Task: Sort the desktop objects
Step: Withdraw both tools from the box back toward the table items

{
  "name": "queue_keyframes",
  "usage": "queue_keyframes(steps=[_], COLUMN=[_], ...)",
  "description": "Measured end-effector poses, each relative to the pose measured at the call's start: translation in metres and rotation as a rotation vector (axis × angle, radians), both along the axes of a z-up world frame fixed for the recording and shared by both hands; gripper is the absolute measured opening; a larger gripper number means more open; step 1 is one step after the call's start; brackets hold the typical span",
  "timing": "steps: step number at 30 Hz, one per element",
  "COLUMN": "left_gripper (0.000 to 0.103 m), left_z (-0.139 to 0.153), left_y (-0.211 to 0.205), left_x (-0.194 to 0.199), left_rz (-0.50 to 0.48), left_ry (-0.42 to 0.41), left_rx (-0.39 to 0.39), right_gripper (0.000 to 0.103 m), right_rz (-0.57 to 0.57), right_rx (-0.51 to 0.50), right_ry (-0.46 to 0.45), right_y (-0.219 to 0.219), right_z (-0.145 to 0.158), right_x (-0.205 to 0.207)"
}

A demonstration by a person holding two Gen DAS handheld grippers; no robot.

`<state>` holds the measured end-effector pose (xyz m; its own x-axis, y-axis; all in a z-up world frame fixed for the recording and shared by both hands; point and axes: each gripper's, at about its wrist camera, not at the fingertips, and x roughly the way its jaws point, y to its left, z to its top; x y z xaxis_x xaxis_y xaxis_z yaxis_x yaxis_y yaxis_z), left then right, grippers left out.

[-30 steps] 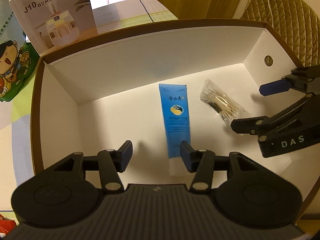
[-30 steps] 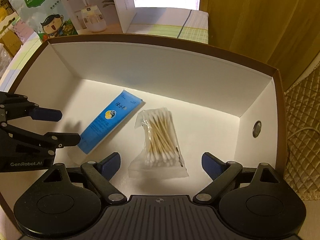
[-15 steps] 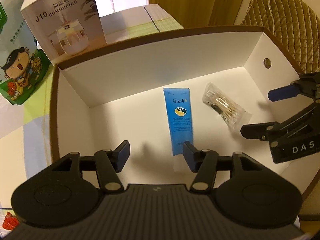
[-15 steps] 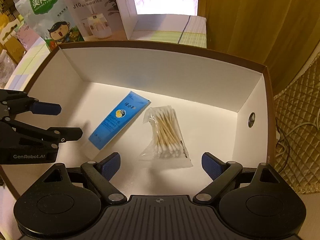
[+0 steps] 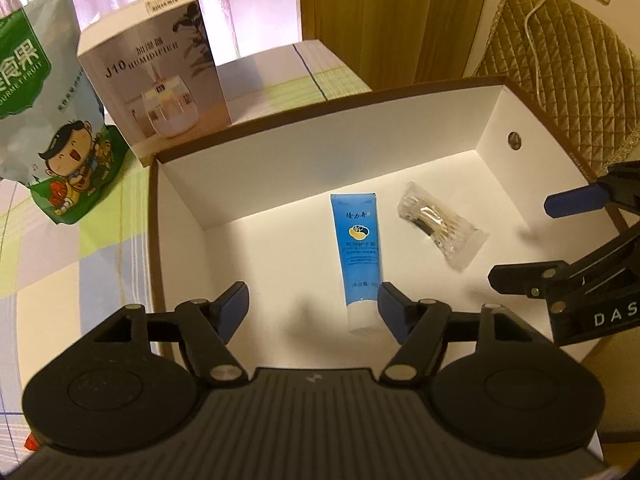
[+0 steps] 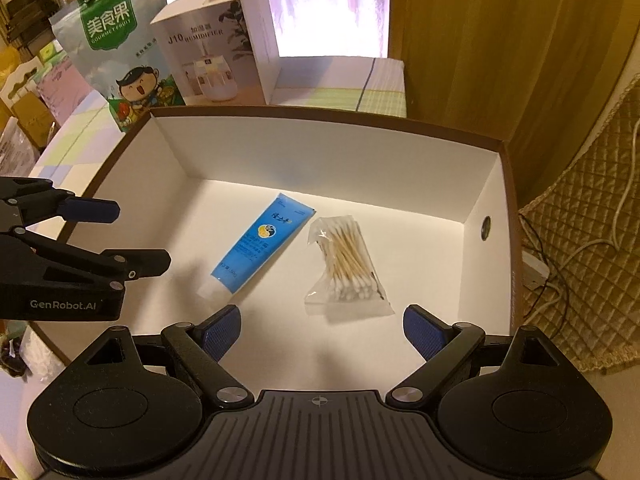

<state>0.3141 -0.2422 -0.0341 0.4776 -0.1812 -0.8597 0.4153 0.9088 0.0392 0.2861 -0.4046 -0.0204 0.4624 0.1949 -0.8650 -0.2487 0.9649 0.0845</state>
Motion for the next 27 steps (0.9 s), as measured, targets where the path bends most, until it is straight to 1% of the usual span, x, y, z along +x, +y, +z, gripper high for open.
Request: queue_keyframes(steps=[8, 14, 27], left_gripper=[0.072, 0.076, 0.077], left_z=[0.016, 0.029, 0.050], left_y=[0.006, 0.012, 0.036], left_x=[-0.019, -0.034, -0.071], left_rz=[0.011, 0.004, -0.016], left_ry=[-0.040, -0.067, -0.105], left_rx=[-0.002, -0.022, -0.050], right_gripper=[0.093, 0.093, 0.094], right_rz=[-0.028, -0.053, -0.096], right_rx=[0.009, 0.013, 0.020], right_ry=[-0.036, -0.070, -0.130], right_y=[0.005, 0.010, 0.033], right_z=[0.015, 0.027, 0.047], right_x=[-0.026, -0.044, -0.080])
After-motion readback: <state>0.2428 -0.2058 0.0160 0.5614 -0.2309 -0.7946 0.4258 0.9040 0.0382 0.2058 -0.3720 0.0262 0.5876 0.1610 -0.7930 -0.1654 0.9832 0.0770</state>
